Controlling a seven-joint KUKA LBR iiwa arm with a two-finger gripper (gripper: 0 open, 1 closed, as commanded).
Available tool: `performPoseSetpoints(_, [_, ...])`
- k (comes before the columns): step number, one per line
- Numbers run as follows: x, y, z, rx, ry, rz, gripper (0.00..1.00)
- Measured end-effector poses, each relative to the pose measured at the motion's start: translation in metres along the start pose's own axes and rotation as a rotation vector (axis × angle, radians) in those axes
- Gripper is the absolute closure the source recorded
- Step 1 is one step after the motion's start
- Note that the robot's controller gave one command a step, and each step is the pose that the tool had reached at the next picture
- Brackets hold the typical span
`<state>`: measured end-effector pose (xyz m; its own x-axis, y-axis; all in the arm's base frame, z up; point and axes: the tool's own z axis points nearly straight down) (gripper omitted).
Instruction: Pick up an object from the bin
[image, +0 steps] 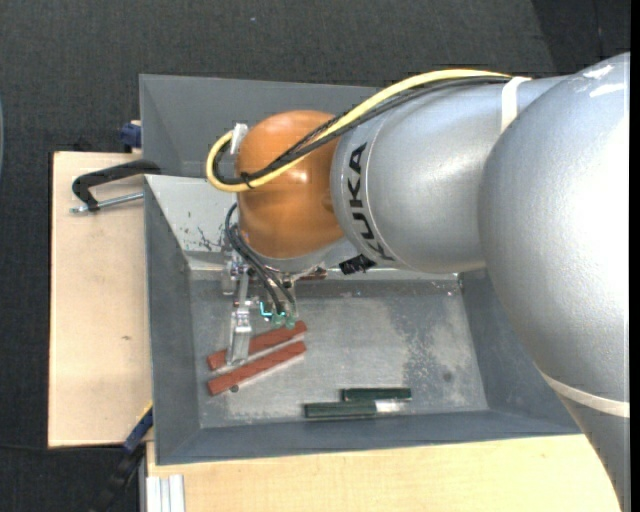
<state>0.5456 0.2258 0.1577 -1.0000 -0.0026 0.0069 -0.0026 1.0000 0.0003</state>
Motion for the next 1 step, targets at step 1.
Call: performPoseSetpoints(1, [-0.0023,-0.0008,-0.0045,-0.002,-0.008,0.002,0.00])
